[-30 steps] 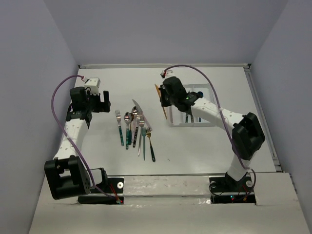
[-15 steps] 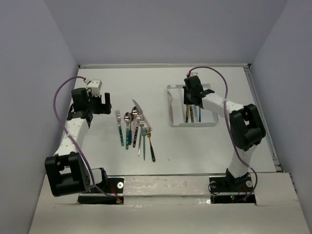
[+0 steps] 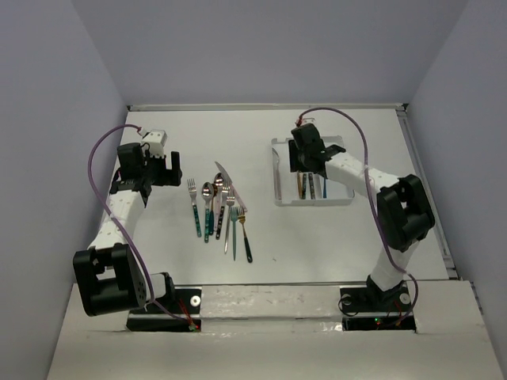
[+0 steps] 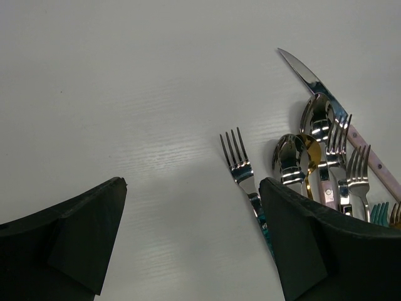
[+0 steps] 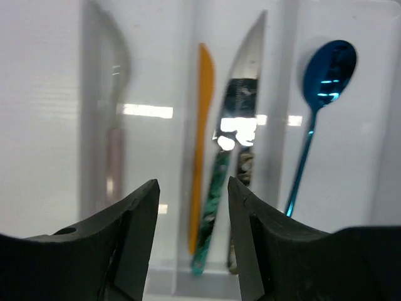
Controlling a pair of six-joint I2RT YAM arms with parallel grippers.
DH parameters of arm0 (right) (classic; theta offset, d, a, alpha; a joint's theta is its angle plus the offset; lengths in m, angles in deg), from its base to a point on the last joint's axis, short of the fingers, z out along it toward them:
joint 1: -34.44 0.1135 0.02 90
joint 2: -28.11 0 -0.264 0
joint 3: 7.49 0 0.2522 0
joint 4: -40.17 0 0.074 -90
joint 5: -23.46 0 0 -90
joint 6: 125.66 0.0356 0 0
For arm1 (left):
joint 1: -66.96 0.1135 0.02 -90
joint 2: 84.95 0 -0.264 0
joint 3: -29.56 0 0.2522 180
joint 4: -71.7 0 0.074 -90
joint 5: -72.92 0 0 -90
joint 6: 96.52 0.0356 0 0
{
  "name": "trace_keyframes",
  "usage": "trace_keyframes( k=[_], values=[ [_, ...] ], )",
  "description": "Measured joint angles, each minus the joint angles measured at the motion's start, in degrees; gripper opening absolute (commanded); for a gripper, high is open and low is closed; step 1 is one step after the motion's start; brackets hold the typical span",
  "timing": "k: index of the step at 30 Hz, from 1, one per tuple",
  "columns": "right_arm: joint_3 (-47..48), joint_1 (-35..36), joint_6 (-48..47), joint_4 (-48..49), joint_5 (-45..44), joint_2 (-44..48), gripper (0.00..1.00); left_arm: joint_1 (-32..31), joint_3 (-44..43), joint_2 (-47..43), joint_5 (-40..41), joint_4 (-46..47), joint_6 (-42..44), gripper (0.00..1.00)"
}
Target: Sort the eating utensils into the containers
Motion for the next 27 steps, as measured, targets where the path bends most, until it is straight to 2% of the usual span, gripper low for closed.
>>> trace_keyframes(
  k=[2,5,8,11,21,25,27],
  values=[
    [0.98,3.8,-0.2,-0.61,-0.13,1.64,0.55,0.0,0.0,0.0,0.0,0.0,0.02,0.99],
    [4.42,14.69,-0.24,-1.07,1.73,2.4,0.59,0.0,0.0,0.0,0.02,0.0,0.02,0.99],
    [7.32,24.74,1.57,-2.29,4.87,0.61,0.62,0.0,0.0,0.0,0.02,0.0,0.09,0.99],
    [8.26,31.61,4.7,-5.33,6.54,-2.32,0.64,0.04,0.0,0.0,0.0,0.0,0.15,0.99],
    [8.24,33.0,11.45,-14.32,5.22,-10.86,0.57,0.37,0.0,-0.02,-0.17,0.0,0.17,0.99],
    [8.02,33.11,12.66,-15.39,4.85,-12.02,0.51,0.37,0.0,-0.04,-0.28,0.0,0.17,0.99],
    [8.0,33.09,12.94,-15.54,4.68,-12.26,0.44,0.37,0.0,-0.02,-0.28,0.0,0.17,0.99]
  ],
)
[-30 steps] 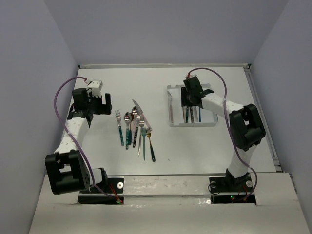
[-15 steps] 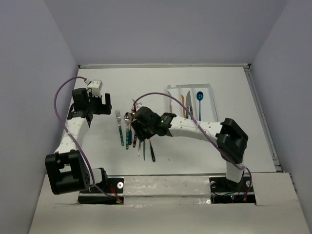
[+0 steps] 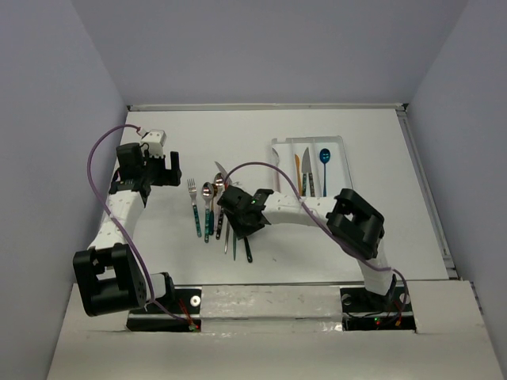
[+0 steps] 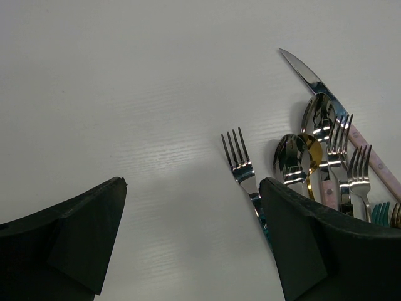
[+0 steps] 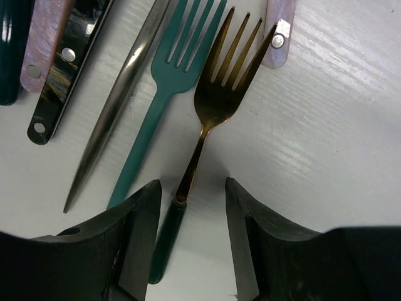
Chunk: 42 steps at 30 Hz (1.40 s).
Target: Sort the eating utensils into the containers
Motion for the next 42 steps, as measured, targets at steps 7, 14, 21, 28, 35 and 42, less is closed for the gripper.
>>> trace_keyframes(
  k=[7,14,21,28,35,42],
  values=[
    [-0.11,0.0,0.87,-0.44,-3.13,-0.59,0.21,0.0,0.0,-0.02,0.02,0.0,0.0,0.99],
    [-1.03,0.0,1.95,-0.02,-4.35,-0.15,0.0,0.0,0.0,-0.02,0.0,0.0,0.0,0.99],
    [-5.33,0.0,2.69,0.02,-6.05,3.45,0.0,0.0,0.0,-0.02,-0.15,0.0,0.0,0.99],
    [-10.32,-1.86,-3.32,5.7,-7.54,16.22,0.0,0.13,0.0,-0.02,-0.22,0.0,0.0,0.99],
    [-5.81,-18.27,-8.66,17.35,-10.4,19.26,0.0,0.2,0.0,-0.02,-0.52,0.0,0.0,0.99],
    [-2.16,-28.85,-10.23,21.16,-13.46,8.57,0.0,0.37,0.0,-0.02,-0.55,0.04,0.0,0.99]
  ],
)
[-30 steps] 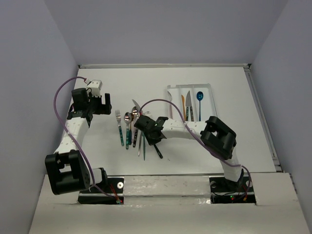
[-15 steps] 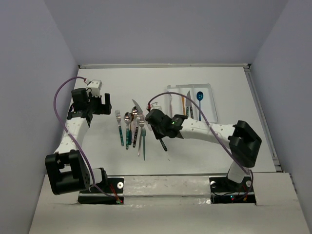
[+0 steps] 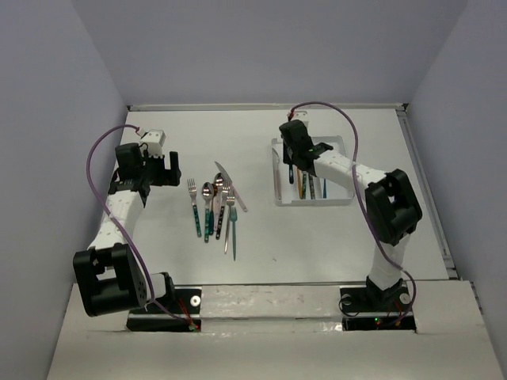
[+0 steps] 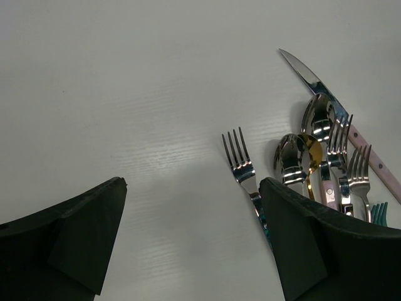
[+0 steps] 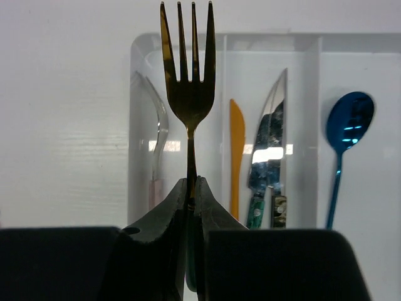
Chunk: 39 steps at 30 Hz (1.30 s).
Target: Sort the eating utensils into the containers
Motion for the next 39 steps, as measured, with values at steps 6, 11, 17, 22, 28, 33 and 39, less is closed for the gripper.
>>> trace_keyframes(
  k=[6,11,17,22,28,33,39],
  values=[
    [0.04,0.24,0.44,-0.04,2.43,-6.27,0.0,0.0,0.0,0.24,0.0,0.0,0.0,0.99],
    [0.17,0.22,0.9,-0.04,4.24,-8.17,0.15,0.0,0.02,1.27,-0.11,0.0,0.0,0.97],
    [1.31,0.22,1.95,-0.02,6.14,-8.28,0.34,-0.17,0.02,2.75,-0.24,-1.03,0.04,0.89],
    [1.55,0.22,2.38,-0.07,6.97,-8.26,0.42,-4.0,0.0,4.85,3.61,-4.26,0.9,0.88],
    [1.22,0.22,2.03,-0.17,7.45,-7.28,0.43,-16.22,-1.01,7.41,9.09,-9.2,3.06,0.88],
    [-0.39,0.22,1.86,-0.46,8.46,-3.04,0.43,-16.87,-3.06,12.09,11.39,-12.11,3.87,0.79],
    [-1.42,0.22,1.86,-0.39,9.2,-1.38,0.43,-16.79,-4.61,16.63,13.07,-15.04,5.2,0.72]
  ],
)
